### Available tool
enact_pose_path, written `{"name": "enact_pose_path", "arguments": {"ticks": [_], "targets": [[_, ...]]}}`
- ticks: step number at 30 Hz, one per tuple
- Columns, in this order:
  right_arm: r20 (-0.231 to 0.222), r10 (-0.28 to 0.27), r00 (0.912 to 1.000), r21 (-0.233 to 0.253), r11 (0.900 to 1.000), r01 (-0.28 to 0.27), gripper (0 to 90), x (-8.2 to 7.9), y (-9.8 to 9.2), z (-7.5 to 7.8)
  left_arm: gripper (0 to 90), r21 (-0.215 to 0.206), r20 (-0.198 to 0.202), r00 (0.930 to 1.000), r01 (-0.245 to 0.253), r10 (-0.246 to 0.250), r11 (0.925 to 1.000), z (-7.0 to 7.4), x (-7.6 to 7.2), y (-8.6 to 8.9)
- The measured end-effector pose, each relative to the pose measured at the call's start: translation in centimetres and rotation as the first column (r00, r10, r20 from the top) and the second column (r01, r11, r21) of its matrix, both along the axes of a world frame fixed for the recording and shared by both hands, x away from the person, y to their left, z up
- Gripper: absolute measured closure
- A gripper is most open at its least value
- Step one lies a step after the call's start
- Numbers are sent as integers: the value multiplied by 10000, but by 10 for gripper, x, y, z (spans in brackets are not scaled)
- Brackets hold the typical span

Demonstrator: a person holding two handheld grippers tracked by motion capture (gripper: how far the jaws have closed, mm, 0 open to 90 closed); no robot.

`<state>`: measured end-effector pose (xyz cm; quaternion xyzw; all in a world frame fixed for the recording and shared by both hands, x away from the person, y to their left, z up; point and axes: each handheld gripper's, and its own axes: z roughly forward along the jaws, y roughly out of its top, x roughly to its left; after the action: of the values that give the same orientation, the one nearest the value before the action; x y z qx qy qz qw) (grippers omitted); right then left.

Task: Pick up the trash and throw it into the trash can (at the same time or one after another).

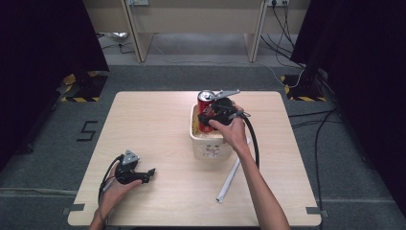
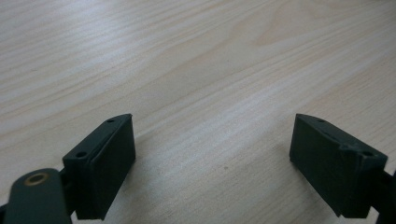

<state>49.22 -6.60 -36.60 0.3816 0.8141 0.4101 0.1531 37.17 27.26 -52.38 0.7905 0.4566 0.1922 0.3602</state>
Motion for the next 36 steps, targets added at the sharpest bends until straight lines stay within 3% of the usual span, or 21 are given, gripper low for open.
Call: {"name": "enact_pose_path", "arguments": {"ticks": [9, 13, 21, 23, 27, 36], "targets": [[-298, 300, 9991, -202, 9993, -306, 338, -3, 8, -3, 136, -16, 24, 10000, -12, 12, 10000, 0, 0, 0], [-361, 381, 9986, -676, 9969, -405, 338, -2, 11, -8, 136, -3, -5, 10000, 5, -5, 10000, 0, 0, 0], [-730, 423, 9964, -488, 9978, -459, 331, -2, 12, -15, 136, -2, -10, 10000, 4, -4, 10000, 0, 0, 0], [-796, 371, 9961, -460, 9981, -409, 262, -2, 10, -16, 136, 2, -13, 10000, 0, 0, 10000, 0, 0, 0], [-552, 142, 9984, -42, 9999, -145, 193, -3, 3, -9, 136, -3, -8, 10000, 7, -7, 10000, 0, 0, 0], [-28, -162, 9999, 354, 9992, 163, 191, -10, -19, 8, 136, 3, 0, 10000, 0, 0, 10000, 0, 0, 0]]}}
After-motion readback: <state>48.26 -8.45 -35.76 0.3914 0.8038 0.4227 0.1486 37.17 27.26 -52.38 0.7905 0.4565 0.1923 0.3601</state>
